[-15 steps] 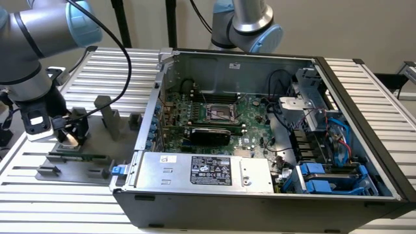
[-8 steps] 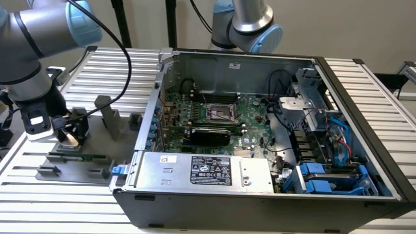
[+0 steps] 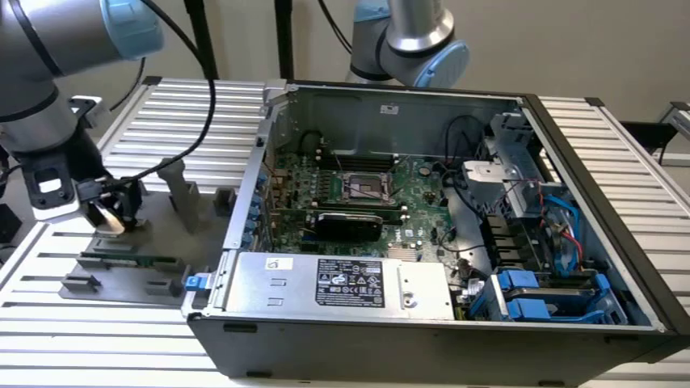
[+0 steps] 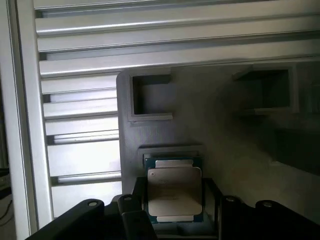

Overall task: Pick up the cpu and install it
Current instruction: 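Pick up the cpu and move it towards the insertion slot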

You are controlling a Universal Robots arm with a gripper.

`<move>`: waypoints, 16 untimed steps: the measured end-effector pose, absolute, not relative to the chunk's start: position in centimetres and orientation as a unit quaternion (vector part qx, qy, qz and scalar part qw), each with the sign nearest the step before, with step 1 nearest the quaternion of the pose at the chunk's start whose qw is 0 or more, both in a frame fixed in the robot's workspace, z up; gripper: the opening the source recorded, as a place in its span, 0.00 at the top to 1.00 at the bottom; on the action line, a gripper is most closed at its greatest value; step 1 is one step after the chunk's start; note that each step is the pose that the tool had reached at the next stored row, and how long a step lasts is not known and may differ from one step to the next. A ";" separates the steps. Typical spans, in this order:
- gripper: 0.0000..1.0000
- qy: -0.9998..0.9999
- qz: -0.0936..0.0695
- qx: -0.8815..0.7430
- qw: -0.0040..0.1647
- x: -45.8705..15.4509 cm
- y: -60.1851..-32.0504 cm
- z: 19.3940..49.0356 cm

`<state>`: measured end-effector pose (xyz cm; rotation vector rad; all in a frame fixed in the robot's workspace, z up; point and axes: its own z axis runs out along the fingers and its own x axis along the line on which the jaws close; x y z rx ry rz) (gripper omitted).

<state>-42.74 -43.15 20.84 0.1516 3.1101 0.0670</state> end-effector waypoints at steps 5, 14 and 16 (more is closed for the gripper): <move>0.45 0.998 0.022 0.049 0.013 -42.7 -43.0 23.1; 0.45 0.999 0.021 0.048 0.013 -42.2 -42.6 27.2; 0.45 0.999 0.021 0.047 0.013 -41.9 -42.6 28.1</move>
